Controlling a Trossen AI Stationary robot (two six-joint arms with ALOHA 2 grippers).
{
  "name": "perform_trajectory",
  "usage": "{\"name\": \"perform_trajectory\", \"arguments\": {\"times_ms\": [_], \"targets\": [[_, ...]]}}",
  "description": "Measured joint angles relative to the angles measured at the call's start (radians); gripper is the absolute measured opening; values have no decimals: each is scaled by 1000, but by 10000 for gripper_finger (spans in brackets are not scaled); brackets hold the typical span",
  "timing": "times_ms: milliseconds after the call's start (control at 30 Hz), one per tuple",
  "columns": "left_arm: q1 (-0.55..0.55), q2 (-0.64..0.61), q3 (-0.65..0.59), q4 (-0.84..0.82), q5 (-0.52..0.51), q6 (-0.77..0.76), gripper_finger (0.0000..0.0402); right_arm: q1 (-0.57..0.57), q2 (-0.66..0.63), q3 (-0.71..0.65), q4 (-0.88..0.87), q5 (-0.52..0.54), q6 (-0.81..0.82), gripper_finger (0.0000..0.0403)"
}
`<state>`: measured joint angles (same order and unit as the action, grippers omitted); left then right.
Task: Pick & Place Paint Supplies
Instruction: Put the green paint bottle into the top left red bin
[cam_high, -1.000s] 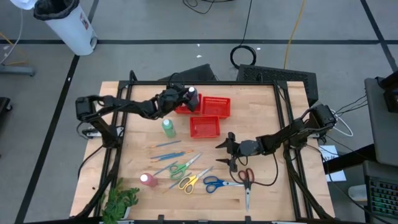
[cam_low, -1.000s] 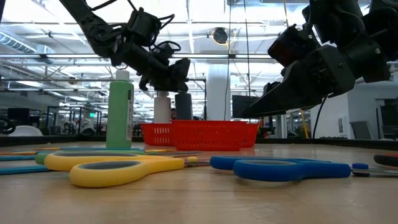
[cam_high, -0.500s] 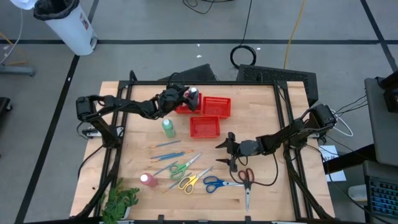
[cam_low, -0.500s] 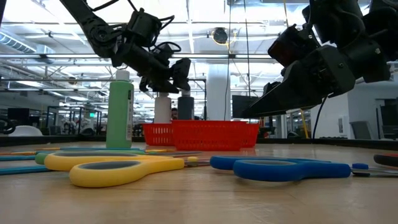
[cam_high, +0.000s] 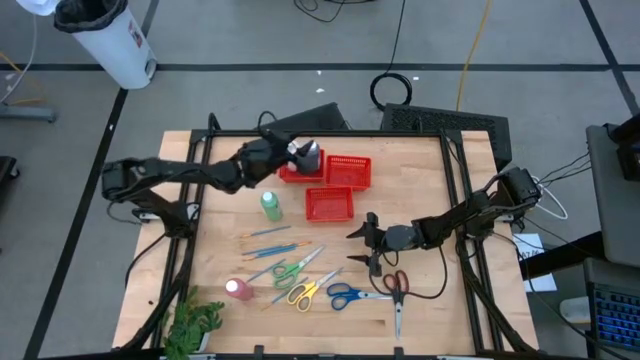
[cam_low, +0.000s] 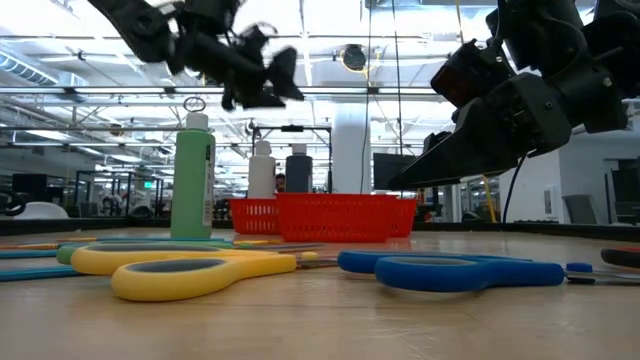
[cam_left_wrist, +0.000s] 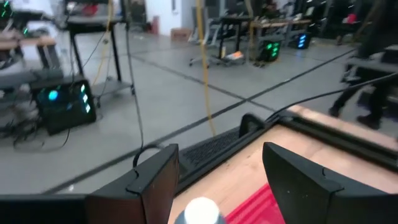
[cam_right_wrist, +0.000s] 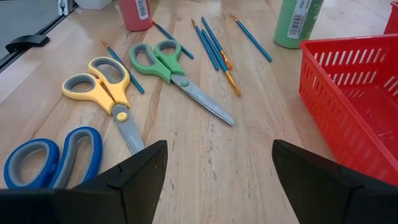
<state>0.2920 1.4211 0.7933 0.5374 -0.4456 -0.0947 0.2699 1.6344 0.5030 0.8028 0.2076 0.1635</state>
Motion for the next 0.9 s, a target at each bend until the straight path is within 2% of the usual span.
{"name": "perform_trajectory", "arguments": {"times_ms": [133,333,633,900], "targets": [[-58,-139,0,-102,0,24,241,0,0,0,-1,-1,0,283],[-157,-342,0,-338,1,19,241,0,0,0,-1,-2,5,283],[-288,-546,-12,-796,0,-137,241,0,0,0,-1,-3,7,283],[-395,-687,-282,-646,-16,-139,241,0,0,0,0,-3,7,283]]}}
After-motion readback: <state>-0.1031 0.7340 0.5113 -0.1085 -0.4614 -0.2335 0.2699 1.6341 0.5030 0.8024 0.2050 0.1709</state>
